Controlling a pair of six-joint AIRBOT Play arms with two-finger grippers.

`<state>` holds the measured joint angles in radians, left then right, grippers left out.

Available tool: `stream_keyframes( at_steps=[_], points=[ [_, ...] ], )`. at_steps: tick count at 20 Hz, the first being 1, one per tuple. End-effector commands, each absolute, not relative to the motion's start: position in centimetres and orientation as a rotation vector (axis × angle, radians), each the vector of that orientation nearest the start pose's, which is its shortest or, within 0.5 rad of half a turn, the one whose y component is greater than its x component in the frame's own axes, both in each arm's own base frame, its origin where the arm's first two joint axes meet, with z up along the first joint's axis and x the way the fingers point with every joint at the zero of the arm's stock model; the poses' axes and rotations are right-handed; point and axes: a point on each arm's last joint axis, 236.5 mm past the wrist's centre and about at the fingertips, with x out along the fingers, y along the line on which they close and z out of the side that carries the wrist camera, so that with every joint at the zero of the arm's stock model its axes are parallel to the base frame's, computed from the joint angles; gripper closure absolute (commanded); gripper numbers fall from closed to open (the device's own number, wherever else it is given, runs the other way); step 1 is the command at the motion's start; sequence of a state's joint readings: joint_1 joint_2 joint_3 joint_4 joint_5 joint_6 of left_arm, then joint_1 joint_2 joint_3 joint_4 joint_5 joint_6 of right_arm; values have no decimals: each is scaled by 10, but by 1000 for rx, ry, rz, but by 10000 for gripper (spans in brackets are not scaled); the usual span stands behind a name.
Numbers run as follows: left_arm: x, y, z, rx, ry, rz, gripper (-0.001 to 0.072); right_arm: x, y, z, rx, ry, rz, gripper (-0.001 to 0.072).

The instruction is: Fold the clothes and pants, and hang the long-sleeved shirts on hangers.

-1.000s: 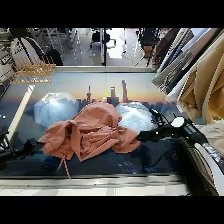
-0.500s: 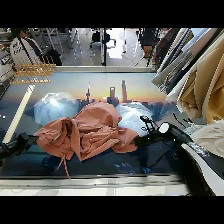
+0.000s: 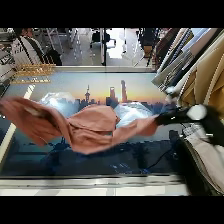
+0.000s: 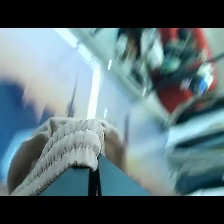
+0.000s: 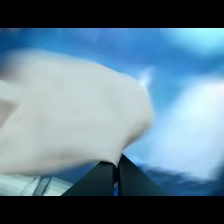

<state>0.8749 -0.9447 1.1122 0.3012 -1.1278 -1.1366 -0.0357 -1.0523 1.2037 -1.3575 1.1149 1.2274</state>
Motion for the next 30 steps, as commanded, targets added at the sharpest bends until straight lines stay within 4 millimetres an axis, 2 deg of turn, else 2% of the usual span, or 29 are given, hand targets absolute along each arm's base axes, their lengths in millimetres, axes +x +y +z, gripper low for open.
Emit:
stream_keyframes(
  at_steps=[1, 2, 4, 5, 7, 9, 10, 12, 14, 16, 19, 21, 23, 25, 26, 28, 29, 30],
  points=[
    [327, 154, 435, -817, -135, -172, 698, 337, -15, 282, -229, 583, 69, 700],
    [305, 163, 476, -801, -249, -190, 698, 318, -18, 320, -238, 483, 37, 700],
    [264, 178, 528, -748, -402, -177, 698, 282, -18, 371, -256, 342, 2, 700],
    [249, 184, 539, -724, -437, -145, 698, 268, -16, 387, -261, 295, -4, 700],
    [234, 191, 547, -674, -455, -90, 699, 246, -12, 405, -270, 241, -11, 700],
    [236, 198, 536, -637, -416, -45, 698, 231, -10, 409, -290, 236, -9, 700],
    [241, 210, 521, -600, -365, 33, 699, 226, -9, 406, -309, 249, -4, 700],
    [246, 247, 476, -553, -221, 228, 699, 225, -12, 394, -321, 303, -3, 701],
    [246, 286, 426, -535, -67, 383, 699, 240, -16, 367, -309, 415, 10, 701],
    [264, 311, 362, -569, 129, 416, 698, 273, -17, 315, -226, 588, 42, 701],
    [308, 308, 260, -669, 415, 324, 698, 337, -9, 208, -102, 856, 125, 701],
    [352, 305, 206, -730, 504, 264, 698, 390, -6, 141, -15, 920, 138, 701],
    [415, 314, 164, -765, 487, 264, 699, 458, -3, 92, 33, 866, 128, 702],
    [475, 328, 134, -786, 402, 334, 699, 529, 0, 57, 111, 770, 80, 702],
    [504, 331, 120, -773, 367, 358, 699, 559, 3, 43, 172, 737, 55, 702],
    [545, 329, 98, -790, 334, 372, 696, 608, 10, 24, 225, 698, 43, 698],
    [556, 329, 91, -788, 338, 363, 579, 623, 13, 19, 220, 699, 52, 634],
    [559, 327, 84, -790, 365, 344, 242, 629, 16, 18, 238, 720, 62, 353]
  ],
)
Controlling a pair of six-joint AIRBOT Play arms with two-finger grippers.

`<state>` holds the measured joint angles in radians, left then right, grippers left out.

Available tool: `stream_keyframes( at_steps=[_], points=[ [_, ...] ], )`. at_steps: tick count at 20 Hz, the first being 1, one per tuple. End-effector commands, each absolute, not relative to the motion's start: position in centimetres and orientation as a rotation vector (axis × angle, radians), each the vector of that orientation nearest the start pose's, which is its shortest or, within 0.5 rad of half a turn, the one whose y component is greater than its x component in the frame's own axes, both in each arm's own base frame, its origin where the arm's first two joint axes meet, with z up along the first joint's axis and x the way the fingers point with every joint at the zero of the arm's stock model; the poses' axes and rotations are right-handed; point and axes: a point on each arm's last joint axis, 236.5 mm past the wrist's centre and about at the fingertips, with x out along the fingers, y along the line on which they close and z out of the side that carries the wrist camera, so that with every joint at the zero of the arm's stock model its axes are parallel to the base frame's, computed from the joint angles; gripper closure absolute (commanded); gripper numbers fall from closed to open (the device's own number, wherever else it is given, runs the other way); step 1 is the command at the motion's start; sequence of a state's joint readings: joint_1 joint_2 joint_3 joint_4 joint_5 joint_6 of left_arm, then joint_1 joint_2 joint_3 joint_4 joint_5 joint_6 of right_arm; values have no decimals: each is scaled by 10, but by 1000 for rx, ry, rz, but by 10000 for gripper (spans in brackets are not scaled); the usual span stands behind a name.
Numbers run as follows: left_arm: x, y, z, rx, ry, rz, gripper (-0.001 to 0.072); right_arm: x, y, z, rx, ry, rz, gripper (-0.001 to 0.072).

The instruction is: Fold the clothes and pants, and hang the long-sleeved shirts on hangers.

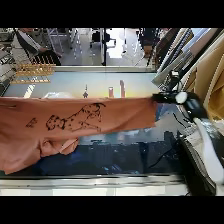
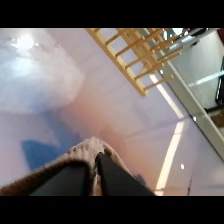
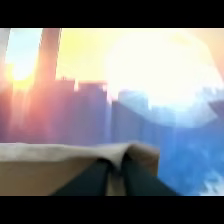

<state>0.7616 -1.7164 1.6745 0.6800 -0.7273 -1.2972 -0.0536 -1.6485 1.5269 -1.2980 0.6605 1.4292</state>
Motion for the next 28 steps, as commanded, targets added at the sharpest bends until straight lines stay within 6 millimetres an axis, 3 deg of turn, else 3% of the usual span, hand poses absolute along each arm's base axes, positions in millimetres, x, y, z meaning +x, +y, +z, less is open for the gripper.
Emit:
stream_keyframes(
  at_steps=[1, 2, 3, 4, 5, 6, 7, 9, 11, 13, 16, 18, 19, 20, 21, 24, 28],
  points=[
    [551, 327, 75, -782, 423, 329, -6, 624, 17, 16, 266, 777, 68, 84],
    [532, 325, 63, -760, 518, 310, 4, 607, 17, 12, 266, 874, 90, 83],
    [501, 325, 45, -723, 656, 306, 13, 583, 18, 5, 233, 978, 131, 137],
    [455, 329, 21, -701, 841, 339, 70, 557, 25, 0, 197, 1080, 208, 231],
    [404, 335, 0, -701, 1025, 406, 158, 528, 44, 2, 202, 1174, 332, 245],
    [350, 341, -16, -697, 1208, 483, 167, 502, 74, 11, 242, 1237, 492, 246],
    [312, 344, -24, -699, 1323, 527, 167, 480, 109, 27, 312, 1274, 649, 247],
    [273, 343, -35, -762, 1382, 538, 166, 445, 174, 56, 400, 1319, 886, 273],
    [253, 335, -52, -816, 1394, 521, 162, 422, 228, 54, 312, 1351, 977, 274],
    [257, 320, -72, -937, 1328, 477, 79, 410, 283, 36, 143, 1331, 971, 273],
    [275, 298, -93, -1003, 1252, 387, 80, 394, 365, 6, -24, 1261, 863, 260],
    [286, 294, -101, -1019, 1213, 387, 101, 358, 412, -23, -75, 1303, 877, 234],
    [290, 293, -102, -1014, 1206, 387, 264, 342, 435, -37, -90, 1305, 901, 189],
    [295, 291, -100, -1006, 1195, 363, 544, 332, 460, -46, -92, 1270, 923, 174],
    [304, 287, -95, -1009, 1164, 320, 690, 327, 484, -50, -82, 1216, 942, 174],
    [326, 279, -73, -1096, 1054, 245, 697, 321, 531, -56, -30, 1128, 961, 166],
    [333, 272, -54, -1129, 1005, 194, 697, 329, 548, -74, 126, 1223, 869, 168]
  ],
)
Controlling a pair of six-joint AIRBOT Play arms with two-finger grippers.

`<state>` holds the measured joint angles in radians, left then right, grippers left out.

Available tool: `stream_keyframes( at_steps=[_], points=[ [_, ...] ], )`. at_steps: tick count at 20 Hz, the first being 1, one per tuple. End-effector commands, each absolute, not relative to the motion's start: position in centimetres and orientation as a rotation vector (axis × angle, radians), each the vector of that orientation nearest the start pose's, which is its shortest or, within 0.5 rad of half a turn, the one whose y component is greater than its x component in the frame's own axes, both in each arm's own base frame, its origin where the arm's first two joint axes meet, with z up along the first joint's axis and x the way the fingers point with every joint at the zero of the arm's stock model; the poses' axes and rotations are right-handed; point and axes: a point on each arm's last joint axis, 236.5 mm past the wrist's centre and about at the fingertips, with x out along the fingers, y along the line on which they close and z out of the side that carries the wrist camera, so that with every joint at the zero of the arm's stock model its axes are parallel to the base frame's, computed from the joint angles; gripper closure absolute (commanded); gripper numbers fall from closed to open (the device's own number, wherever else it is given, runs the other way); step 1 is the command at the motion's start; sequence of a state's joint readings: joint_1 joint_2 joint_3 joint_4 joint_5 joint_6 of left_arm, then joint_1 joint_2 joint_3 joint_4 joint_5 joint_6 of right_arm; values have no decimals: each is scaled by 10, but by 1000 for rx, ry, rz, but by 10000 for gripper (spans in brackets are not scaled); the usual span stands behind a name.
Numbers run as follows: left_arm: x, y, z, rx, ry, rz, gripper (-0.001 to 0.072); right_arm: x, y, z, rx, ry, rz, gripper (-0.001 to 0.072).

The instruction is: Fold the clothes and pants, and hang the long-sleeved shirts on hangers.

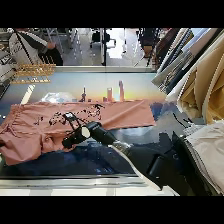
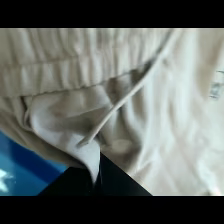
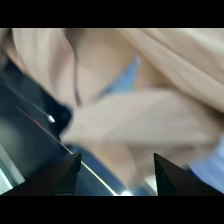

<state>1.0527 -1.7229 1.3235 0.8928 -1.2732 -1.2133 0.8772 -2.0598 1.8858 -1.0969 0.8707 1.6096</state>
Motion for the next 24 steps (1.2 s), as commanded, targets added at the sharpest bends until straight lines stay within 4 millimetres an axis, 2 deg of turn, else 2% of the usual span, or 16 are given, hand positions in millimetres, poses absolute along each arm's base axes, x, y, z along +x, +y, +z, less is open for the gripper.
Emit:
stream_keyframes(
  at_steps=[1, 2, 4, 7, 11, 12, 13, 14, 15, 16, 17, 18, 19, 20, 22, 24],
  points=[
    [336, 271, -48, -1136, 987, 178, 697, 326, 548, -81, 142, 1259, 852, 168],
    [339, 270, -44, -1143, 969, 168, 697, 318, 549, -87, 152, 1300, 853, 170],
    [342, 268, -37, -1144, 949, 148, 697, 309, 551, -93, 165, 1341, 850, 262],
    [345, 266, -33, -1155, 938, 131, 696, 302, 550, -88, 155, 1374, 851, 325],
    [351, 265, -27, -1168, 908, 110, 696, 324, 555, -81, 213, 1303, 796, 697],
    [352, 264, -25, -1175, 900, 105, 696, 328, 556, -78, 240, 1296, 783, 699],
    [354, 263, -22, -1186, 889, 95, 696, 329, 549, -75, 215, 1304, 773, 701],
    [358, 263, -18, -1201, 867, 84, 696, 330, 528, -74, 93, 1309, 757, 701],
    [363, 263, -10, -1224, 828, 69, 697, 338, 480, -69, -143, 1313, 699, 701],
    [369, 265, -1, -1239, 782, 51, 697, 352, 414, -56, -417, 1318, 573, 701],
    [372, 268, 7, -1239, 745, 37, 697, 370, 340, -23, -673, 1305, 397, 701],
    [371, 271, 13, -1232, 732, 42, 698, 388, 272, 28, -866, 1273, 228, 701],
    [370, 273, 20, -1217, 721, 45, 697, 398, 233, 73, -933, 1235, 177, 701],
    [370, 275, 29, -1197, 707, 49, 698, 404, 205, 113, -896, 1187, 187, 701],
    [371, 280, 53, -1139, 673, 52, 698, 404, 142, 187, -728, 1088, 105, 701],
    [374, 287, 81, -1056, 633, 56, 699, 395, 87, 245, -564, 976, 25, 701]
  ],
)
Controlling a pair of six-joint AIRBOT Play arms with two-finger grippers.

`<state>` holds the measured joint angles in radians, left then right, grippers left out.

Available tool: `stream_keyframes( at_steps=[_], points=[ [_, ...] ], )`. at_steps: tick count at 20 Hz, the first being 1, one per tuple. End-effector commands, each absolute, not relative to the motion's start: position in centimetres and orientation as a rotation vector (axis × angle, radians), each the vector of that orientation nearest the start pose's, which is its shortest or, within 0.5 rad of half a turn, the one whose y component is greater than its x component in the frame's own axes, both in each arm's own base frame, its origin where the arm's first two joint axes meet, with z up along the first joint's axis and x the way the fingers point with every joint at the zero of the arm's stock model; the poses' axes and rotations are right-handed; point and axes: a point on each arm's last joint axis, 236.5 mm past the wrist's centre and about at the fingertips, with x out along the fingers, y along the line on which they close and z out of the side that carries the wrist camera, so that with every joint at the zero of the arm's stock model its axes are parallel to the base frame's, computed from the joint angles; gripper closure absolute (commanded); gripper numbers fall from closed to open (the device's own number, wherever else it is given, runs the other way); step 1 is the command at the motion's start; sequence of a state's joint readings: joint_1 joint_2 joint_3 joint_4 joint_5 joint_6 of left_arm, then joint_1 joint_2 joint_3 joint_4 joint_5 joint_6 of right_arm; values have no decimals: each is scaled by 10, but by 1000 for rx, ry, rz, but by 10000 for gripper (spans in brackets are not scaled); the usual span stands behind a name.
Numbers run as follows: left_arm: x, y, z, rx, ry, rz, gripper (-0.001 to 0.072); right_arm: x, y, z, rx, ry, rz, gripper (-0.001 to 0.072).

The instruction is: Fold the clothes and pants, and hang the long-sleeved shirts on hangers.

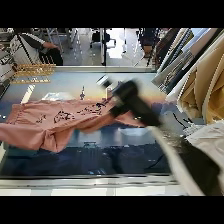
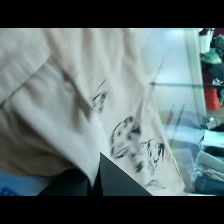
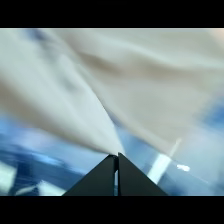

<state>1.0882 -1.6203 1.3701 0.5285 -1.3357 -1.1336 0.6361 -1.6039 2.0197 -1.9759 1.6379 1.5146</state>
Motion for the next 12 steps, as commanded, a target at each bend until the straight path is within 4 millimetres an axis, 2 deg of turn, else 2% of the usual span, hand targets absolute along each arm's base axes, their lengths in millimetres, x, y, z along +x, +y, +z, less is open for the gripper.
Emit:
stream_keyframes(
  at_steps=[1, 3, 4, 5, 6, 7, 8, 10, 11, 12],
  points=[
    [377, 290, 96, -1018, 609, 63, 699, 391, 73, 268, -477, 910, 24, 701],
    [386, 300, 118, -951, 549, 107, 700, 403, 58, 305, -371, 746, 21, 701],
    [391, 305, 119, -919, 536, 141, 700, 419, 45, 320, -350, 664, -6, 701],
    [394, 304, 111, -900, 563, 162, 700, 439, 34, 322, -323, 625, -21, 701],
    [393, 298, 91, -890, 644, 183, 700, 457, 27, 307, -271, 640, -9, 702],
    [388, 287, 66, -866, 761, 196, 700, 477, 22, 274, -186, 708, 26, 702],
    [380, 273, 37, -832, 901, 195, 700, 494, 18, 233, -91, 798, 69, 701],
    [355, 241, -15, -761, 1199, 165, 699, 528, 16, 142, 113, 970, 169, 700],
    [349, 230, -31, -743, 1288, 147, 698, 543, 19, 101, 220, 1029, 220, 700],
    [351, 218, -42, -744, 1336, 118, 695, 555, 24, 70, 316, 1059, 262, 676]
  ],
)
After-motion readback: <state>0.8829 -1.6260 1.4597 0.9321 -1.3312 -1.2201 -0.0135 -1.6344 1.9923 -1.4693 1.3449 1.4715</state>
